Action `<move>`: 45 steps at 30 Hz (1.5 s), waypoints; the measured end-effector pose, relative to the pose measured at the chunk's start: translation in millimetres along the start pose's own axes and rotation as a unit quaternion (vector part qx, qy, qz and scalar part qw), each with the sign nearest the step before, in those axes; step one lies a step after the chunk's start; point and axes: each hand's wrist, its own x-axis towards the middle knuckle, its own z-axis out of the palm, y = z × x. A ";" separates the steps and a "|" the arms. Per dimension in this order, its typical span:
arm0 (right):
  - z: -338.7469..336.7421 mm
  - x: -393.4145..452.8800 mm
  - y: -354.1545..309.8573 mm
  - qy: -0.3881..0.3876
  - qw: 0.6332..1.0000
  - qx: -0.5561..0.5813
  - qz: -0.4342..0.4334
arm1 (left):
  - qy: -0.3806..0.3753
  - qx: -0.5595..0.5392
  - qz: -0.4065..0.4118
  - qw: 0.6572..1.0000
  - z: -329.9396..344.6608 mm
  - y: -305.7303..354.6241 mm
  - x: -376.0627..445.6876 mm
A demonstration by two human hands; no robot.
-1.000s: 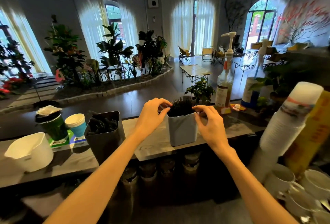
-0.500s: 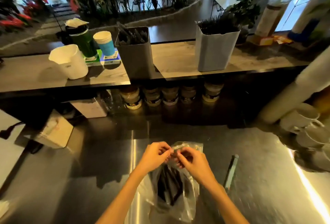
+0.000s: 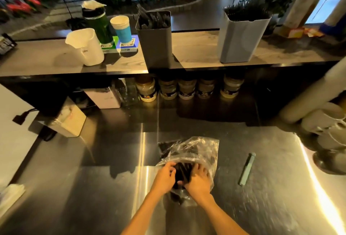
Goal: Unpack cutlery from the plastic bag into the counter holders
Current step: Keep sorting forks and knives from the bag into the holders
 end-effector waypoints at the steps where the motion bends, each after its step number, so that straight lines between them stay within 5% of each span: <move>1: -0.6 -2.2 -4.6 0.006 1.000 -0.005 0.006 | 0.000 -0.009 -0.003 1.000 -0.3 -0.1 0.7; 23: -71.9 -7.7 -3.5 -0.191 0.979 0.041 -0.062 | 0.033 -0.141 0.008 0.989 -36.0 9.7 -3.2; 31: -144.9 -50.9 31.8 -0.285 0.915 0.277 -0.075 | 0.067 -0.293 -0.011 0.954 -53.1 31.5 -16.3; 34: -155.7 -59.6 28.7 -0.273 0.875 0.384 -0.108 | 0.047 -0.394 -0.031 0.917 -56.4 55.3 -26.9; 37: -153.2 -66.1 13.7 -0.192 0.860 0.448 -0.154 | -0.049 -0.459 -0.010 0.887 -57.5 77.5 -42.2; 41: -144.2 -73.7 -10.9 -0.102 0.859 0.467 -0.181 | -0.101 -0.398 0.111 0.905 -50.6 92.7 -61.5; 45: -138.6 -79.9 -22.1 -0.093 0.881 0.421 -0.194 | -0.064 -0.411 0.129 0.900 -53.4 104.3 -67.0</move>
